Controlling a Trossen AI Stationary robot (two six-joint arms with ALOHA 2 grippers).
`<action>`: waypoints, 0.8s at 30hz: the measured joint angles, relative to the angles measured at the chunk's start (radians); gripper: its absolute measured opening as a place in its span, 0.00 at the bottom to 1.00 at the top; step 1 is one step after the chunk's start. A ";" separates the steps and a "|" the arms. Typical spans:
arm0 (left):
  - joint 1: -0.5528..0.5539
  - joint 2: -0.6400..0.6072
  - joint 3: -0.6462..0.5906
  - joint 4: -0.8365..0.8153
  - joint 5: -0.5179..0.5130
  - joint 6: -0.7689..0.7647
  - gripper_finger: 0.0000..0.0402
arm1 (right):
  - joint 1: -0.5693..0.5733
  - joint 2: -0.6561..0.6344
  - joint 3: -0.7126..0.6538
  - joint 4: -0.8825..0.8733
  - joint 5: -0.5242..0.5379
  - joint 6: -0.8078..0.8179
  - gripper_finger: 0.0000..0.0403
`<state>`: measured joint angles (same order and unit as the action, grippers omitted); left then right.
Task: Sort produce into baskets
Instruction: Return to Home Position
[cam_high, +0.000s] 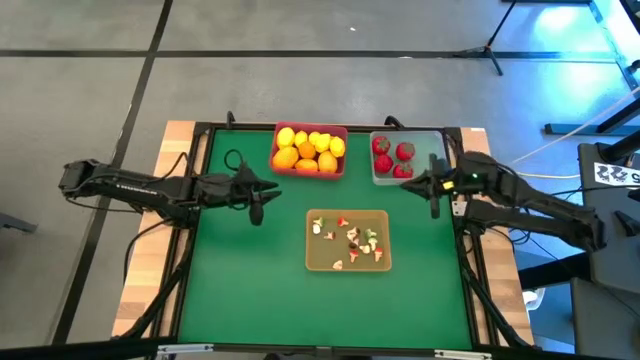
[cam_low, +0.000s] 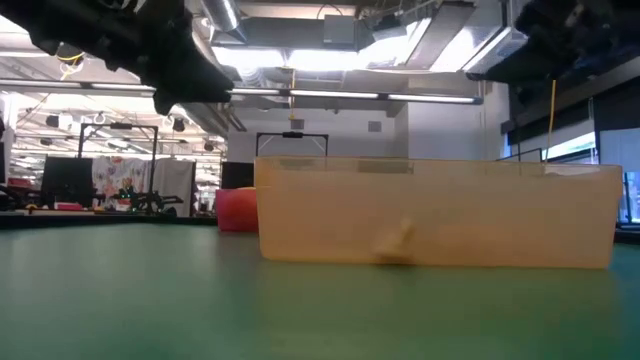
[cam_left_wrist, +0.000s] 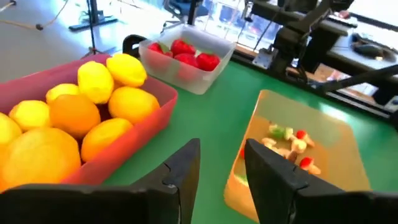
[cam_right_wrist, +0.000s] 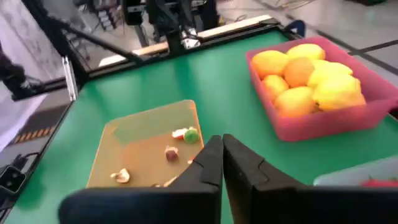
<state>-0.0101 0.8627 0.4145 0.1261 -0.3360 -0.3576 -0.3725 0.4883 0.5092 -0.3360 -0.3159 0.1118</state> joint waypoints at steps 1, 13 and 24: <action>0.000 0.000 0.000 -0.001 -0.008 0.004 0.30 | 0.000 -0.034 -0.026 0.007 0.019 0.019 0.05; 0.050 -0.048 -0.038 0.015 -0.033 0.233 0.23 | 0.000 -0.437 -0.434 0.347 0.084 0.195 0.10; 0.027 -0.302 -0.303 0.149 0.038 0.206 0.08 | 0.000 -0.480 -0.486 0.361 0.096 0.226 0.10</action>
<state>0.0170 0.5612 0.1111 0.2755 -0.2977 -0.1516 -0.3725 0.0082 0.0231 0.0248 -0.2195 0.3380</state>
